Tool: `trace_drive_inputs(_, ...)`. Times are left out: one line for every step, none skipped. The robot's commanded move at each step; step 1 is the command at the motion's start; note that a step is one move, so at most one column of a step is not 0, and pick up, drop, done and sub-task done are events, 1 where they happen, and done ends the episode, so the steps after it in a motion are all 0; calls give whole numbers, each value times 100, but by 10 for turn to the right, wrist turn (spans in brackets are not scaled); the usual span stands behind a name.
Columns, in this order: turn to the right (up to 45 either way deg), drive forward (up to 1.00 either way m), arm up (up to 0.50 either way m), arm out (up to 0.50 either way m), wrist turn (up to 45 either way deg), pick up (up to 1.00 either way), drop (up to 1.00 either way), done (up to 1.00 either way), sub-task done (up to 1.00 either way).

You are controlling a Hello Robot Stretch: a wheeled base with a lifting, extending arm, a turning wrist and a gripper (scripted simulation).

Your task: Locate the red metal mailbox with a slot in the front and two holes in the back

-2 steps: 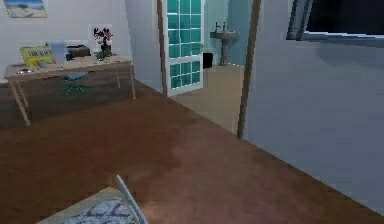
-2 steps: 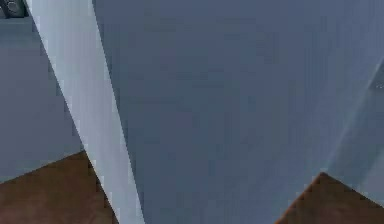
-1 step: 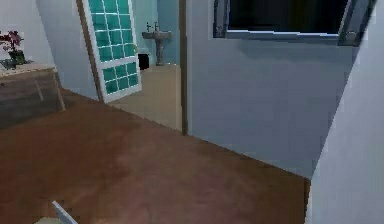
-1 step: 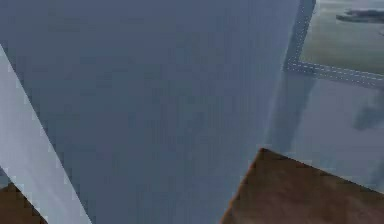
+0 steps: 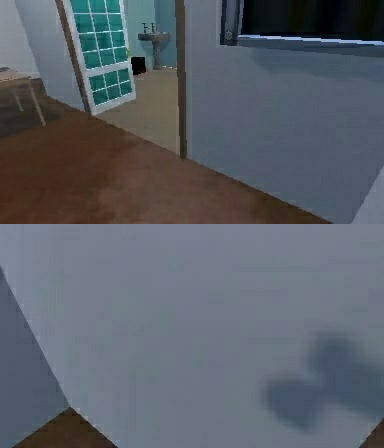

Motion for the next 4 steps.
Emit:
trace_drive_inputs(-210, 0, 0, 0, 0, 0, 0, 0, 0)
trace_drive_inputs(0, 100, 0, 0, 0, 0, 0, 0, 0)
trace_drive_inputs(-60, 0, 0, 0, 0, 0, 0, 0, 0)
trace_drive_inputs(0, 45, 0, 0, 0, 0, 0, 0, 0)
